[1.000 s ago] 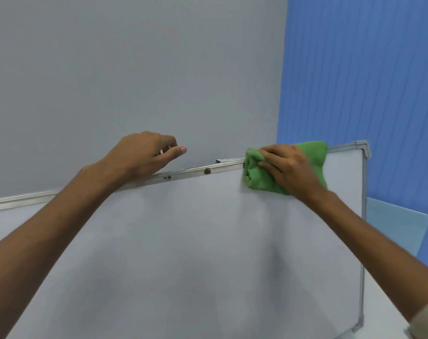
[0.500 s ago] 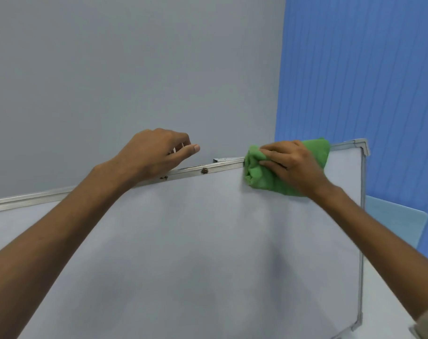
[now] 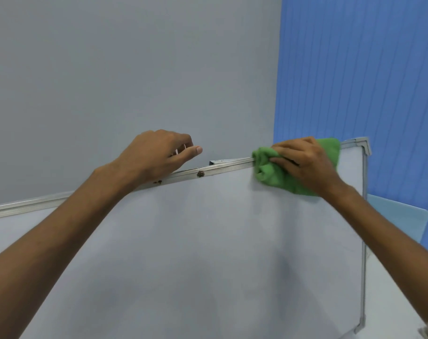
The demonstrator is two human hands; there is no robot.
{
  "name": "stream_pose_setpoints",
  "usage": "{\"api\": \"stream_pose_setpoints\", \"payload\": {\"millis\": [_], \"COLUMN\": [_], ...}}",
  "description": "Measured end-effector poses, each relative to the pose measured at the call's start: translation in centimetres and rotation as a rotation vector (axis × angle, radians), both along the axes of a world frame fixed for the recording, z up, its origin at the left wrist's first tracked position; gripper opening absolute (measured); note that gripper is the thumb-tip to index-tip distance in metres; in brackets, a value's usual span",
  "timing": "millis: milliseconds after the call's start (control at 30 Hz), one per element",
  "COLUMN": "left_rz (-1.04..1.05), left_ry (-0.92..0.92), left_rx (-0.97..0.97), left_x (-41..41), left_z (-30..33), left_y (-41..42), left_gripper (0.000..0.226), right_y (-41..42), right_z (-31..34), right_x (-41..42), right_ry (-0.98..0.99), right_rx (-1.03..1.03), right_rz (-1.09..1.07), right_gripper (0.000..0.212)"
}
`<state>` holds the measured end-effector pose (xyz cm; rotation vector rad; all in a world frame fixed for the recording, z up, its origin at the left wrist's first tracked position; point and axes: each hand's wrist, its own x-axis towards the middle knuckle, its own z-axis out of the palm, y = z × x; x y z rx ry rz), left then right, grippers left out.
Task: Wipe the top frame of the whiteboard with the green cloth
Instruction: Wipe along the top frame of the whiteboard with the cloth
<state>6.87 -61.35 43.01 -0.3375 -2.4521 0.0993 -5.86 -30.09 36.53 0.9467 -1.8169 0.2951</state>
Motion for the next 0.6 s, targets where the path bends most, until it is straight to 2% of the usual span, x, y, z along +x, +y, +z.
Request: {"api": "stream_pose_setpoints", "payload": {"millis": [100,167,267,367,433,600], "left_rz": [-0.023,-0.02,-0.008,-0.016,-0.032,-0.051], "left_ry": [0.014,0.008,-0.005,-0.004,0.012,0.028], "left_rx": [-0.005,0.006,0.023,0.01,-0.006,0.011], "left_x": [0.2,0.5,0.4,-0.4,-1.0,-1.8], "left_z": [-0.1,-0.3,-0.1,0.3,0.6,0.7], "left_y": [-0.1,-0.7,-1.2,-0.5,0.2,0.4], "left_gripper": [0.051,0.05,0.05,0.051,0.051,0.05], "right_y": [5.0,6.6,2.9,-3.2,-3.8,7.0], "right_z": [-0.1,-0.5,-0.4,-0.6,-0.8,-0.7], "right_x": [-1.8,-2.3,-1.0,0.7,0.7,-2.6], "right_ry": [-0.044,-0.034,0.001,0.053,0.044,-0.12], "right_rx": [-0.115,-0.159,-0.152,-0.052,-0.018,-0.174], "right_rz": [-0.111,-0.153,-0.077,0.053,0.069,-0.159], "right_gripper": [0.038,0.04,0.033,0.025,0.025,0.036]}}
